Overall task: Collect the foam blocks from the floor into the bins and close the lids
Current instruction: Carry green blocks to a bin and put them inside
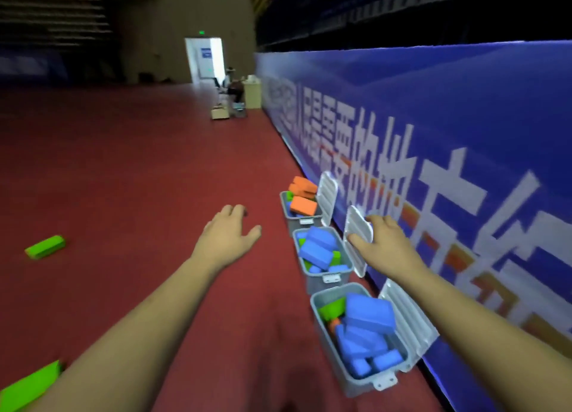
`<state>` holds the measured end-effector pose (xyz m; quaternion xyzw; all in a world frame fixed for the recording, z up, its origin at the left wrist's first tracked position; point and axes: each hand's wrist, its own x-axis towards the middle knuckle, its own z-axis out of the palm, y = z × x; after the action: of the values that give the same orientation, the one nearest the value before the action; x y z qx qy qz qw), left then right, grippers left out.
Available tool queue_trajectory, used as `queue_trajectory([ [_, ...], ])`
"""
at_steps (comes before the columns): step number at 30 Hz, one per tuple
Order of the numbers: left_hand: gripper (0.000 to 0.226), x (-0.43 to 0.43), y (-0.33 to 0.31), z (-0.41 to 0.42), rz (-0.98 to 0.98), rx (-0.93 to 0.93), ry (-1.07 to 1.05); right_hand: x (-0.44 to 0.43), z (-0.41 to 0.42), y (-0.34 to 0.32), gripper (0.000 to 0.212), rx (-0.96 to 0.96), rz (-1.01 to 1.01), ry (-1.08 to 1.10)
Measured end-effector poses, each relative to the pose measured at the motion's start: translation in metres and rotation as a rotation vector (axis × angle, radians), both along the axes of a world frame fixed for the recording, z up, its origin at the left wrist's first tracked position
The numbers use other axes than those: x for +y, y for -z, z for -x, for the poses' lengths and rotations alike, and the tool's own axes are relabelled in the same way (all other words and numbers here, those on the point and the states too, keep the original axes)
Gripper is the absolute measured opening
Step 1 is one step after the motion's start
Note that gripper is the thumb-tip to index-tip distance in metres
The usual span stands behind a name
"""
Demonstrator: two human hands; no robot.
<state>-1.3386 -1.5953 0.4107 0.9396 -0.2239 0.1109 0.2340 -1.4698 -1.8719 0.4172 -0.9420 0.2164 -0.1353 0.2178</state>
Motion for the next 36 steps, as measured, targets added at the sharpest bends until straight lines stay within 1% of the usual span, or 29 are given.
queue_trajectory([
  [2,0.049,0.076,0.003,-0.017,0.026,0.010,-0.107,0.057,-0.041,0.004,0.061,-0.005,-0.007,-0.088],
  [5,0.047,0.198,0.010,-0.038,0.057,0.031,-0.246,0.154,-0.096,0.014,0.067,0.003,-0.028,-0.206],
  [9,0.061,0.356,0.018,-0.061,0.088,0.067,-0.419,0.285,-0.158,0.026,0.073,0.030,-0.017,-0.359],
  [12,0.047,0.454,0.024,-0.069,0.101,0.076,-0.529,0.374,-0.198,0.031,0.077,0.032,-0.027,-0.450],
  [15,0.043,0.531,0.032,-0.075,0.114,0.087,-0.609,0.450,-0.230,0.032,0.070,0.073,-0.038,-0.541],
  [21,0.040,0.634,0.059,-0.087,0.166,0.106,-0.768,0.573,-0.310,0.047,0.070,0.133,-0.004,-0.728],
  [25,0.040,0.682,0.087,-0.102,0.198,0.149,-0.867,0.652,-0.375,0.071,0.069,0.172,-0.004,-0.846],
  [29,0.037,0.727,0.107,-0.127,0.217,0.167,-1.008,0.736,-0.453,0.104,0.074,0.187,-0.041,-0.965],
  [32,0.036,0.756,0.116,-0.151,0.249,0.193,-1.135,0.800,-0.510,0.118,0.067,0.226,-0.051,-1.084],
  [36,0.036,0.795,0.124,-0.188,0.260,0.209,-1.258,0.877,-0.576,0.129,0.062,0.263,0.001,-1.245],
])
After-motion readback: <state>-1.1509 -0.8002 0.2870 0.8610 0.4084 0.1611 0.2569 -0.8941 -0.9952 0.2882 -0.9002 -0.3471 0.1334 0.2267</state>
